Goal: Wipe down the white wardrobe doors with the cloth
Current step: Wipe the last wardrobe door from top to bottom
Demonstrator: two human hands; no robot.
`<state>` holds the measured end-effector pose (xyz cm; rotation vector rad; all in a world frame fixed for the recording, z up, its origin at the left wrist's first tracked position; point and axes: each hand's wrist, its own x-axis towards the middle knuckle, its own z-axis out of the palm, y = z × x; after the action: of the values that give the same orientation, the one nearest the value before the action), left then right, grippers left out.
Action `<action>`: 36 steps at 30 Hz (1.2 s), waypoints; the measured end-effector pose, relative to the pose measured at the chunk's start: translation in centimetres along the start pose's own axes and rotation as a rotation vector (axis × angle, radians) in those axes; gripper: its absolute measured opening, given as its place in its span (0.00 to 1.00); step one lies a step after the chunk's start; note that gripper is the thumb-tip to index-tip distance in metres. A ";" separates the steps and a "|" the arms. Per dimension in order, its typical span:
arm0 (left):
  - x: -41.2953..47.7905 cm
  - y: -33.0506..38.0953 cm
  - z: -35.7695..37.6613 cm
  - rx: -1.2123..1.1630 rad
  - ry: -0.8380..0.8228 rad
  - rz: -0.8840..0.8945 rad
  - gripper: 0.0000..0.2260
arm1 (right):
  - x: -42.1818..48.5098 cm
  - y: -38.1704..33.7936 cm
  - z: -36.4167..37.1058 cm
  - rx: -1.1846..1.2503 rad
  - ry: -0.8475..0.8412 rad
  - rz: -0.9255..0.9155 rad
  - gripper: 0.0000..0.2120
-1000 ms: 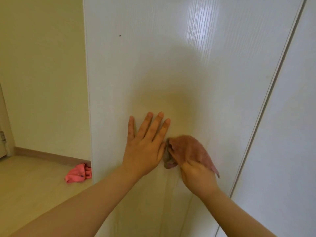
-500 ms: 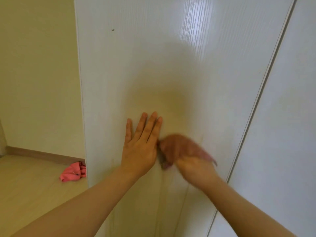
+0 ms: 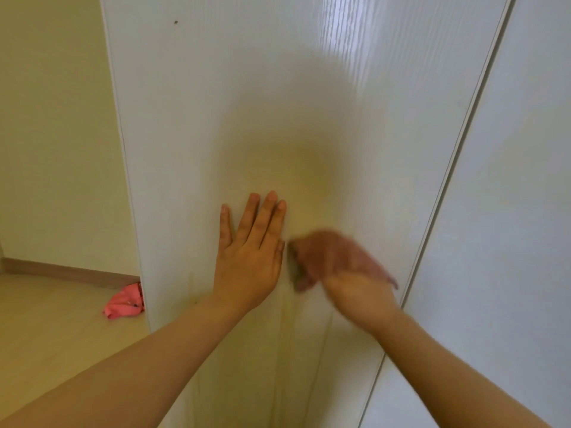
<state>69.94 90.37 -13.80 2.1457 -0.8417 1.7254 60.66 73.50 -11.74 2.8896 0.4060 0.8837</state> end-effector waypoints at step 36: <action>-2.9 -0.9 -2.0 0.084 -0.092 -0.027 0.28 | 8.8 -0.3 -3.8 -0.048 1.032 0.027 0.07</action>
<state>68.54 92.94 -15.91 2.2963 -0.7719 1.6885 65.48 76.25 -3.93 2.1487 0.3779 2.2808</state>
